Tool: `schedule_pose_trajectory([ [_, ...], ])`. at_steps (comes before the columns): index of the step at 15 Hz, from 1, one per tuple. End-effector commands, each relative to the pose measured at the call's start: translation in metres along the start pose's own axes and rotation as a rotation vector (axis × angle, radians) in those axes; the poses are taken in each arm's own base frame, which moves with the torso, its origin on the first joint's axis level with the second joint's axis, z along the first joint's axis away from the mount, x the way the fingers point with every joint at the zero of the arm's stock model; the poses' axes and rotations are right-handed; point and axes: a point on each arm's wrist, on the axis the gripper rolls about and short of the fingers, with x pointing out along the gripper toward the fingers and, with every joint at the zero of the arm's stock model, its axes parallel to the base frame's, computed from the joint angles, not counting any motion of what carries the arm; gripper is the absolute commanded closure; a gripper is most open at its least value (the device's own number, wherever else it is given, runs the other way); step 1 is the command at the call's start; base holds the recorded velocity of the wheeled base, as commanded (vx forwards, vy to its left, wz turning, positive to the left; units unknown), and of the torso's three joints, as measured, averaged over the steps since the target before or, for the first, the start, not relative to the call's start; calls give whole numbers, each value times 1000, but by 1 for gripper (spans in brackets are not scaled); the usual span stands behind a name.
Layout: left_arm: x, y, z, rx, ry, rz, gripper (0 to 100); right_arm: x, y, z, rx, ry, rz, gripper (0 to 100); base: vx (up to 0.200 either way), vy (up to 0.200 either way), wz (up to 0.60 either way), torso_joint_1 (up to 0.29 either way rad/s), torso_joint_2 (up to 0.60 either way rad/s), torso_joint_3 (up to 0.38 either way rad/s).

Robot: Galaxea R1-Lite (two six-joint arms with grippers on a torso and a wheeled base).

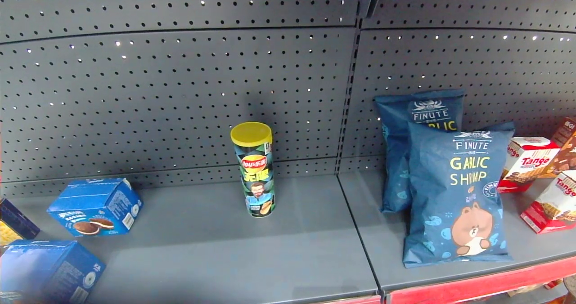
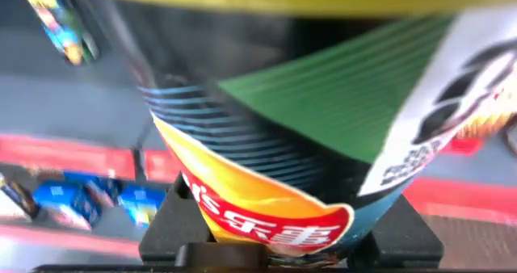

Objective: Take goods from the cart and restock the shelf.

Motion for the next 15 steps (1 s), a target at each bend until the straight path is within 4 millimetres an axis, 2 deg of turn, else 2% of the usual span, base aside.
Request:
schedule_pose_trajectory([
  [1,0,0,0,-5,2,0,0,-5,0,-1,-1,6,-30,100,0,0,0,0,0,0],
  [4,1,0,1,3,29,-16,0,-18,2,-7,-5,86,-54,100,0,0,0,0,0,0],
  [5,0,0,8,8,3,-3,0,-20,2,-7,-5,97,-58,100,0,0,0,0,0,0],
  [6,-2,2,51,40,-35,-40,0,-21,2,-5,-5,104,-68,100,0,0,0,0,0,0],
  [7,18,2,80,52,65,-146,0,-22,2,-4,-5,112,-76,100,0,0,0,0,0,0],
  [8,33,1,100,46,82,-257,0,-21,2,-7,-14,129,-72,100,0,0,0,0,0,0],
  [9,46,-1,111,35,98,-376,0,-21,2,-10,-37,139,-70,100,0,0,0,0,0,0],
  [13,90,-6,119,-7,151,-643,0,-21,2,-8,-58,130,-97,100,0,0,0,0,0,0],
  [14,112,-7,120,-16,149,-729,0,-22,1,-8,-59,126,-124,100,0,0,0,0,0,0],
  [15,124,-8,120,-19,152,-752,0,-23,1,-9,-59,124,-129,100,0,0,0,0,0,0],
])
